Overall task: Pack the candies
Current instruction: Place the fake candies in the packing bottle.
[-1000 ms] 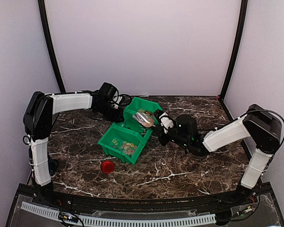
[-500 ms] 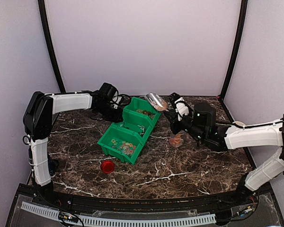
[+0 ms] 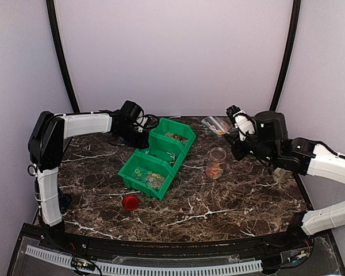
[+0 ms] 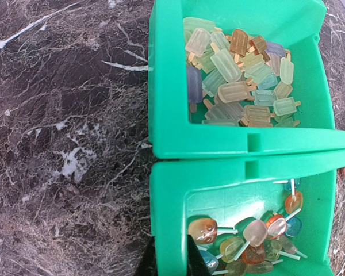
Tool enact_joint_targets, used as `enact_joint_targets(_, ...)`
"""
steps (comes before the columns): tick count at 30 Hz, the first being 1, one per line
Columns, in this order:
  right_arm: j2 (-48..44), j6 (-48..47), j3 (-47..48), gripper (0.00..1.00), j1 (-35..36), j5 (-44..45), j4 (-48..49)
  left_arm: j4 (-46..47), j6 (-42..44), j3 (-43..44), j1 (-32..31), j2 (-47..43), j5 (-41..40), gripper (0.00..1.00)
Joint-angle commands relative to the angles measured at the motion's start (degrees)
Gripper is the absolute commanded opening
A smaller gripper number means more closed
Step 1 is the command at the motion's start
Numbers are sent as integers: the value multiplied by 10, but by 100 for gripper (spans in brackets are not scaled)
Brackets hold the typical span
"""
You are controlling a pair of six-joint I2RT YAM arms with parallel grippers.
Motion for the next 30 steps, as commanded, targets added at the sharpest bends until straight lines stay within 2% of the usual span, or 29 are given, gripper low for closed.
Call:
enact_joint_targets(1, -30, 40, 31, 0, -3, 29, -142, 34, -7, 10, 3, -68, 28, 0)
enact_joint_targets(11, -14, 97, 83, 0, 7, 11, -297, 35, -10, 7, 3, -72, 30, 0)
enact_joint_targets(30, 53, 115, 156, 0, 8, 11, -412, 40, -12, 0, 3, -75, 34, 0)
